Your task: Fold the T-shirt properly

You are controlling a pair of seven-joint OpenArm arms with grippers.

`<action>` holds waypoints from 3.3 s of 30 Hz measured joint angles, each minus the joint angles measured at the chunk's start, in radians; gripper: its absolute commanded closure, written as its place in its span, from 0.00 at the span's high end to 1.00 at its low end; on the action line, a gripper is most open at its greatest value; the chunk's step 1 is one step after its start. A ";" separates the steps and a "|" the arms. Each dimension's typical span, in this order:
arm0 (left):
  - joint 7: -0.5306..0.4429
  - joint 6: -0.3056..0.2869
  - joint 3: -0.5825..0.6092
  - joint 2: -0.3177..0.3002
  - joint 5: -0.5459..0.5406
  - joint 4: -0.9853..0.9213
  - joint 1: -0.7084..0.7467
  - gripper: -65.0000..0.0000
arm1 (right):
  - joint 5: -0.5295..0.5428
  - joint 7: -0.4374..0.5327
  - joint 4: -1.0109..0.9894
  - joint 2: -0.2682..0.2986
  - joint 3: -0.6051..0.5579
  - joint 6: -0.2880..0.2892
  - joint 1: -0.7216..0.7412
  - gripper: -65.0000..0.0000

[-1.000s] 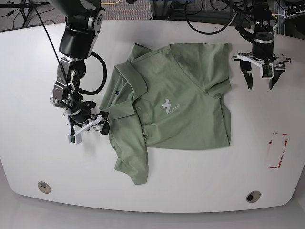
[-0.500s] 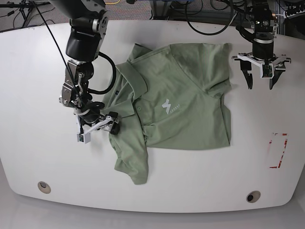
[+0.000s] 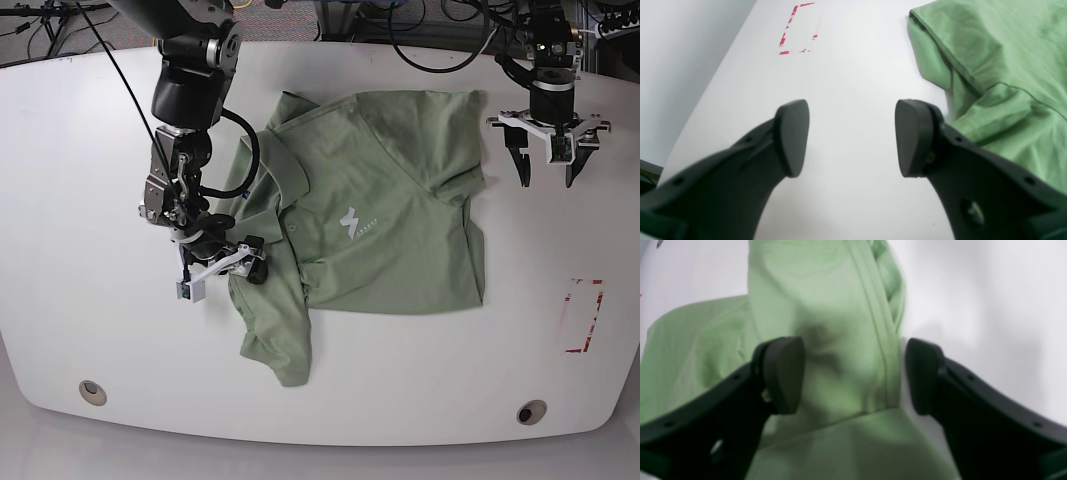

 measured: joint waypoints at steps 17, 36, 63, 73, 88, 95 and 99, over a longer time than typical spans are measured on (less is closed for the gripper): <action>0.000 -0.001 0.000 0.000 0.000 0.000 0.000 0.59 | -0.008 -0.056 0.036 0.000 0.000 -0.003 -0.011 0.00; 0.234 -0.002 -0.003 0.000 -0.085 -0.002 -0.137 0.59 | -0.020 -0.291 0.605 0.003 -0.022 -0.002 -0.134 0.00; 0.344 -0.192 0.027 0.009 -0.199 -0.207 -0.290 0.59 | -0.007 -0.298 0.827 0.145 -0.348 0.008 0.049 0.00; 0.344 -0.293 0.032 0.058 -0.213 -0.359 -0.389 0.59 | -0.008 -0.298 0.829 0.157 -0.395 0.008 0.092 0.00; 0.297 -0.293 0.089 0.090 -0.226 -0.578 -0.549 0.59 | 0.003 -0.301 0.829 0.156 -0.395 0.008 0.087 0.00; 0.291 -0.293 0.158 0.109 -0.227 -0.616 -0.583 0.59 | 0.003 -0.301 0.829 0.156 -0.395 0.019 0.087 0.00; 0.288 -0.300 0.166 0.133 -0.233 -0.617 -0.580 0.59 | 0.001 -0.301 0.830 0.156 -0.395 0.061 0.087 0.00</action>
